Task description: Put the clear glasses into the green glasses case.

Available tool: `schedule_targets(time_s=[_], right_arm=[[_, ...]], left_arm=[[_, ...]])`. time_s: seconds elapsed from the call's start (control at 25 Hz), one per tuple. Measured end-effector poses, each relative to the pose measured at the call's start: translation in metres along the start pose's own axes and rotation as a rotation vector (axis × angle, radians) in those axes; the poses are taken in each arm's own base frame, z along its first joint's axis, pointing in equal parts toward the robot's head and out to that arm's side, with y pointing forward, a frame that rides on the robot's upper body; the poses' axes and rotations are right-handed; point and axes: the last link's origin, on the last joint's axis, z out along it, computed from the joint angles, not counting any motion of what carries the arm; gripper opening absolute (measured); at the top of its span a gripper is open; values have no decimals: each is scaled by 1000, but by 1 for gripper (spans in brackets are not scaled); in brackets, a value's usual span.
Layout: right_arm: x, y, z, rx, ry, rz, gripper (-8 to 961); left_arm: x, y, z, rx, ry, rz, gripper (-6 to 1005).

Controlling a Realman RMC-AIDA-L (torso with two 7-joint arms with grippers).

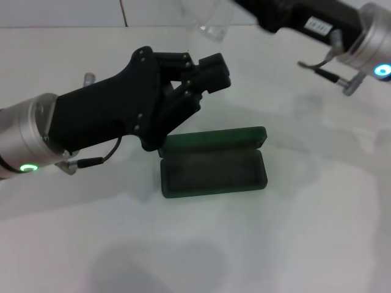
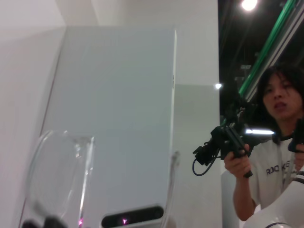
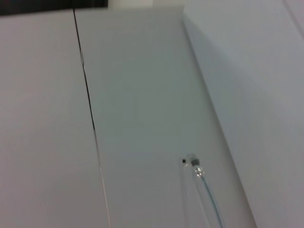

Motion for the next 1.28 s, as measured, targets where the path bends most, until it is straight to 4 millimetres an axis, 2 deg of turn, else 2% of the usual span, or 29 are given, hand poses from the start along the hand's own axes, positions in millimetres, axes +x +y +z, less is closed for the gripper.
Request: schedule_targets(time_s=[0.36, 1.28], right_arm=[[21, 2, 18, -23, 137, 6, 115], [32, 11, 26, -91, 207, 9, 116]], left_arm=[[5, -4, 5, 9, 50, 2, 62], [-1, -6, 0, 53, 57, -16, 61]])
